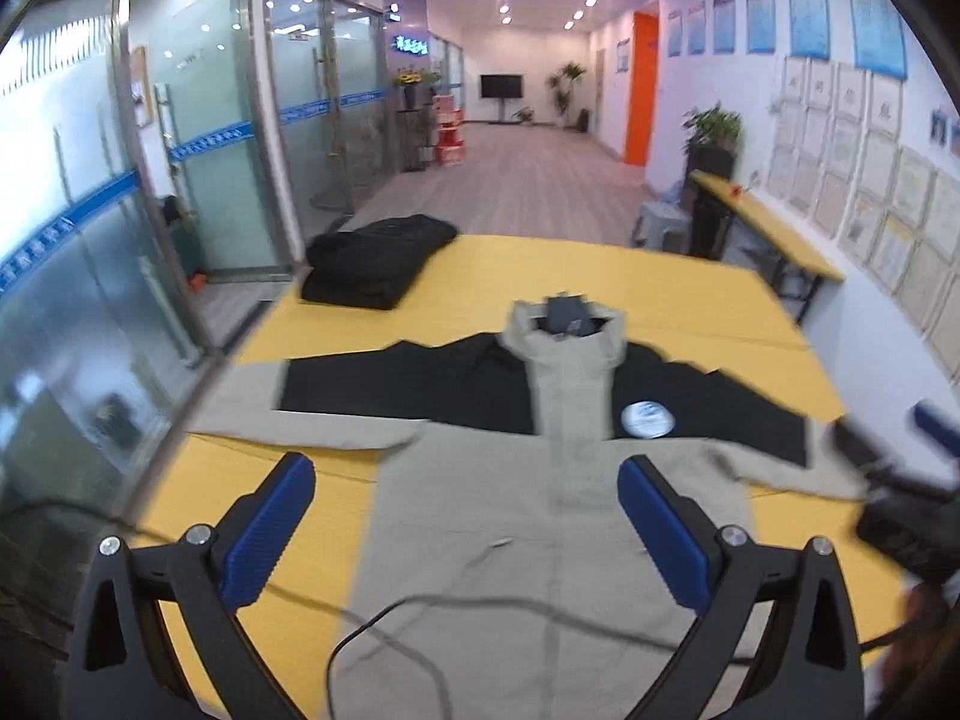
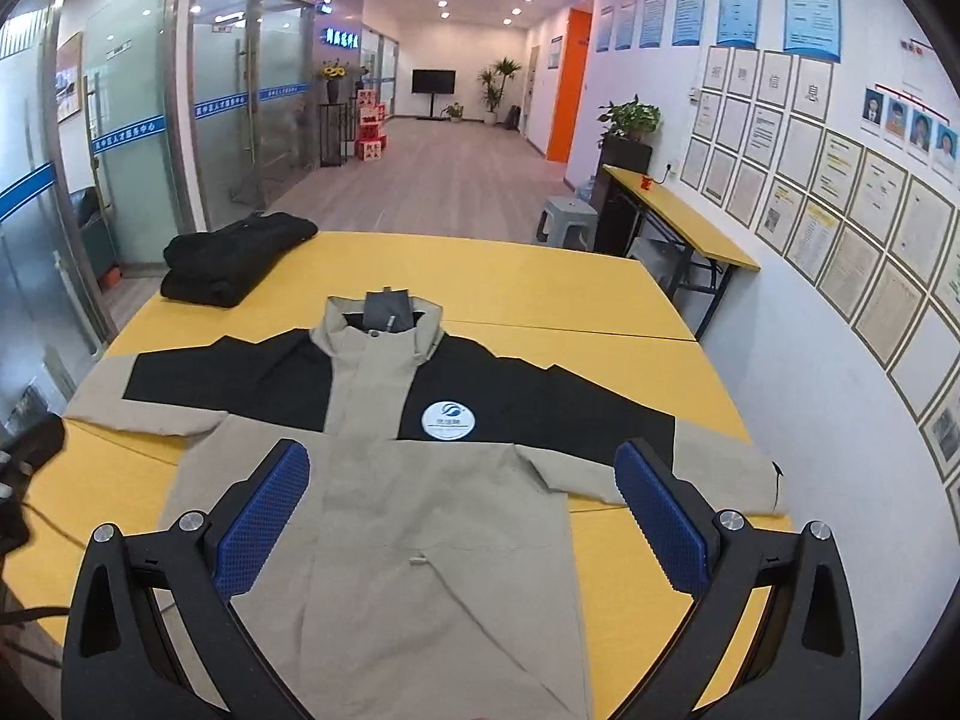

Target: Fold clothes

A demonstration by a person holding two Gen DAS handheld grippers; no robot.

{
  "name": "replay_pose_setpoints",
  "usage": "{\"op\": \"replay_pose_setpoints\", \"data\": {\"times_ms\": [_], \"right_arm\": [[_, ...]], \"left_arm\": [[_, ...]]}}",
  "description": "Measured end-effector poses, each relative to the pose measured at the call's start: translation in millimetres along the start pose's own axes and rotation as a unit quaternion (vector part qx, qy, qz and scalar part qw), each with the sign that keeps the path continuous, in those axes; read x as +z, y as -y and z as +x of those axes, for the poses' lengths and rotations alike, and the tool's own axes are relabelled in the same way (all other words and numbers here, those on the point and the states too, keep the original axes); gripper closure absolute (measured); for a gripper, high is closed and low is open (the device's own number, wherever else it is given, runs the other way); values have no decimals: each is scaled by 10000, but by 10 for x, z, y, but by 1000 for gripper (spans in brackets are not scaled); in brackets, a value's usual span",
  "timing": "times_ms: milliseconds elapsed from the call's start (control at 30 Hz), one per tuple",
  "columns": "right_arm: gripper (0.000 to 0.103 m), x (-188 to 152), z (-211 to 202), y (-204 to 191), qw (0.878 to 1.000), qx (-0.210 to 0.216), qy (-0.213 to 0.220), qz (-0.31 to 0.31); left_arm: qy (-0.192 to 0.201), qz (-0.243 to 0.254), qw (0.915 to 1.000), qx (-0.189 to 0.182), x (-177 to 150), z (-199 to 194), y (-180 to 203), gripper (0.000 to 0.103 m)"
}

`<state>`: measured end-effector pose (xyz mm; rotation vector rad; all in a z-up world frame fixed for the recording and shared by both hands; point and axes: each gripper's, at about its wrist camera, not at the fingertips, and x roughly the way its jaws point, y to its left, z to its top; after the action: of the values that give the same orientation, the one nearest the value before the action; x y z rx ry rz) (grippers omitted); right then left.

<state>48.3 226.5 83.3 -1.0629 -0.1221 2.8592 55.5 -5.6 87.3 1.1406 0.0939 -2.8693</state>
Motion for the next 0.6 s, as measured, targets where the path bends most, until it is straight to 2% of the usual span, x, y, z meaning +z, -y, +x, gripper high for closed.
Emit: {"op": "replay_pose_setpoints", "data": {"times_ms": [200,333,400,467,600], "right_arm": [[0,-127,6,329,9992,-316,127,-205],[0,-212,11,549,9978,-526,211,-341],[0,-273,26,639,9969,-635,254,-391],[0,-469,144,578,9964,-747,287,-275],[0,-824,359,285,9981,-381,315,371]], "left_arm": [[-185,-8,9988,-457,257,-310,393,0],[413,165,9957,-818,147,-505,552,0],[241,516,9945,-884,26,-354,615,0],[53,920,9923,-825,-187,-117,588,0],[-353,1490,9866,-565,-559,452,256,0]]}}
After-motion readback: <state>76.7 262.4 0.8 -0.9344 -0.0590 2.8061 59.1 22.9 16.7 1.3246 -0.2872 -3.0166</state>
